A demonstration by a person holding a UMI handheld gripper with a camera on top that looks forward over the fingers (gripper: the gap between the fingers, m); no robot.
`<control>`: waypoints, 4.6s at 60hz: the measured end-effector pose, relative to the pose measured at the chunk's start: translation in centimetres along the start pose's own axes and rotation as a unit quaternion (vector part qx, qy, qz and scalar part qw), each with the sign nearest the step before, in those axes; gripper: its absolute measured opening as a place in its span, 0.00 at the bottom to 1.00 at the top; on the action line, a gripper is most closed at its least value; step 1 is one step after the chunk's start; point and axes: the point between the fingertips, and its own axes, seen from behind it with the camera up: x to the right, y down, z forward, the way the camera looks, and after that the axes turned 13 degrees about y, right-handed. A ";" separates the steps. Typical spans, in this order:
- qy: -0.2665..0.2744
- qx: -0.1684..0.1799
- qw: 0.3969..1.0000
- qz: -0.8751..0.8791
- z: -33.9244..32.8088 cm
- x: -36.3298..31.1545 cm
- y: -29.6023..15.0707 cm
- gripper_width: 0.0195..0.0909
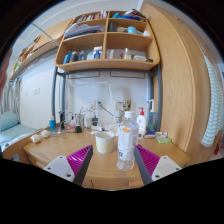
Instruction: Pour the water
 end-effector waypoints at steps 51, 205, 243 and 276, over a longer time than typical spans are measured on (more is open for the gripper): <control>0.007 0.035 0.999 0.019 12.2 3.1 2.6 0.39; -0.084 0.026 0.996 0.012 26.4 4.7 -2.3 0.25; -0.049 0.040 0.998 0.003 27.3 5.9 0.7 0.53; 0.039 -0.034 0.999 0.016 12.9 8.4 4.1 0.92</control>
